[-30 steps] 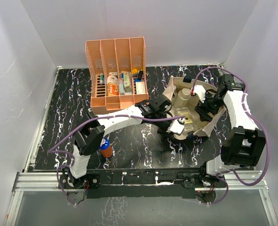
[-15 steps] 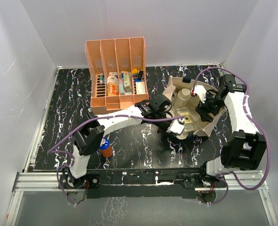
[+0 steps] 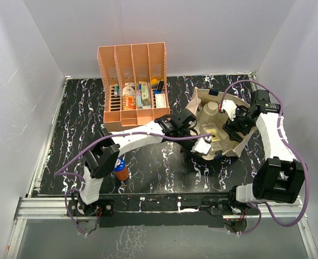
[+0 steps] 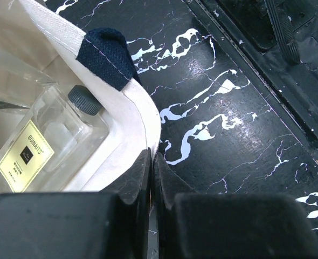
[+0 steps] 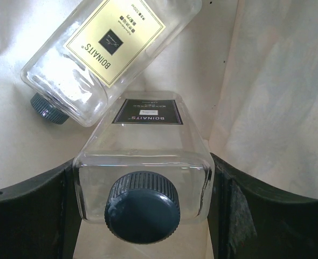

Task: Place the personal care products into the canvas bag
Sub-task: Adjust the care product in the canvas bag.

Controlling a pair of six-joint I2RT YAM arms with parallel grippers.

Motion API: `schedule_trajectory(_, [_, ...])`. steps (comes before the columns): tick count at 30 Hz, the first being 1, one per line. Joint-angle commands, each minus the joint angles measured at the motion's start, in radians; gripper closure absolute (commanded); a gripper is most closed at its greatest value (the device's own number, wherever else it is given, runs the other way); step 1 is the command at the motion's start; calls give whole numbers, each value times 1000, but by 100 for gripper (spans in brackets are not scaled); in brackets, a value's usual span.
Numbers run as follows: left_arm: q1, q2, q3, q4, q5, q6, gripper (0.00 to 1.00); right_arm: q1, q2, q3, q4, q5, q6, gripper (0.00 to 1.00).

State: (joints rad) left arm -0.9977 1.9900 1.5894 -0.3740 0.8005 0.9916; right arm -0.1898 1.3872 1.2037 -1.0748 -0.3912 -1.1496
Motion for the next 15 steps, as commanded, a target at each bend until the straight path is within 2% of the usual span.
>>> schedule_trajectory(1, [-6, -40, 33, 1, 61, -10, 100, -12, -27, -12, 52, 47, -31, 72])
schedule_trajectory(7, [-5, -38, 40, 13, 61, -27, 100, -11, 18, 40, 30, 45, -24, 59])
schedule_trajectory(9, [-5, -38, 40, 12, 59, -27, 100, -11, 34, 63, 21, 47, -23, 48])
schedule_trajectory(15, [-6, -43, 33, 12, 54, -25, 100, -11, 62, 115, -24, 29, -20, 31])
